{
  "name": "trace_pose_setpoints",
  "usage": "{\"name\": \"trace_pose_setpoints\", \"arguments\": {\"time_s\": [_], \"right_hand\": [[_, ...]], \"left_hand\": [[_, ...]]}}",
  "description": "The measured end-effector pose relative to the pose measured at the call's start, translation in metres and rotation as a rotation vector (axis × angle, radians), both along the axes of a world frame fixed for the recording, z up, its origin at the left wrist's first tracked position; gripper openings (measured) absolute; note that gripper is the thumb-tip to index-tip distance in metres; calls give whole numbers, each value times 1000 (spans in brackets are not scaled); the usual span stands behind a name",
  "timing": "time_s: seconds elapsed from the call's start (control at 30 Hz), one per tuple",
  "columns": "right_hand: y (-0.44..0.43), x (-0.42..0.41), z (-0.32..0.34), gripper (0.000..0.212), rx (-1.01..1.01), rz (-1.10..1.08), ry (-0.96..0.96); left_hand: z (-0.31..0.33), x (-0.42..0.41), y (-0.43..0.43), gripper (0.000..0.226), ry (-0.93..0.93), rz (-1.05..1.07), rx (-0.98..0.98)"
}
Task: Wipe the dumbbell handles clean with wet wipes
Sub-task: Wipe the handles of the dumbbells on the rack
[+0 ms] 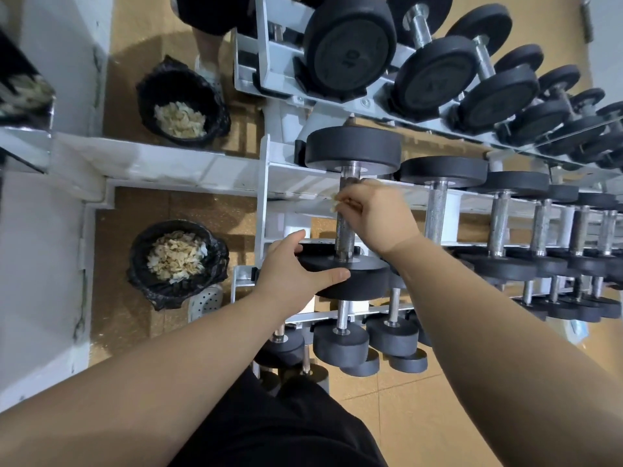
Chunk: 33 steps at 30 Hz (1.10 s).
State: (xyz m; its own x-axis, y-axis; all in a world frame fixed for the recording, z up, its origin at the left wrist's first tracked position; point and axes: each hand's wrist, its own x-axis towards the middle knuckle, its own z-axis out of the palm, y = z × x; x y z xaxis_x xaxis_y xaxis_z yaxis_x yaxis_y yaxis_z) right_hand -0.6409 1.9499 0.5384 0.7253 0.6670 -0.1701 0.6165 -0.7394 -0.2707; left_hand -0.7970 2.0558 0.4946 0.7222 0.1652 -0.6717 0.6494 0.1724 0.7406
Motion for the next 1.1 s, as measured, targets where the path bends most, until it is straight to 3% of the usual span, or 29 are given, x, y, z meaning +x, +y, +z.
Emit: {"name": "trace_pose_setpoints", "arguments": {"time_s": [0.13, 0.2, 0.37, 0.5, 0.77, 0.93, 1.1], "right_hand": [[-35, -12, 1, 16, 33, 34, 350], [-47, -12, -5, 16, 115, -35, 423], [-46, -5, -20, 6, 322, -153, 327], [-41, 18, -27, 5, 502, -372, 312], [-70, 4, -50, 25, 572, -160, 804], [-46, 16, -55, 5, 768, -324, 738], [-36, 24, -54, 10, 826, -441, 734]], "left_hand": [[5, -6, -8, 78, -64, 16, 107], [16, 0, -21, 63, -82, 101, 158], [30, 40, -59, 54, 132, 166, 384], [25, 45, -70, 55, 178, 220, 564], [21, 40, -71, 72, 135, 315, 535], [24, 41, -72, 63, 110, 392, 468], [21, 41, -72, 48, 84, 440, 456]]}}
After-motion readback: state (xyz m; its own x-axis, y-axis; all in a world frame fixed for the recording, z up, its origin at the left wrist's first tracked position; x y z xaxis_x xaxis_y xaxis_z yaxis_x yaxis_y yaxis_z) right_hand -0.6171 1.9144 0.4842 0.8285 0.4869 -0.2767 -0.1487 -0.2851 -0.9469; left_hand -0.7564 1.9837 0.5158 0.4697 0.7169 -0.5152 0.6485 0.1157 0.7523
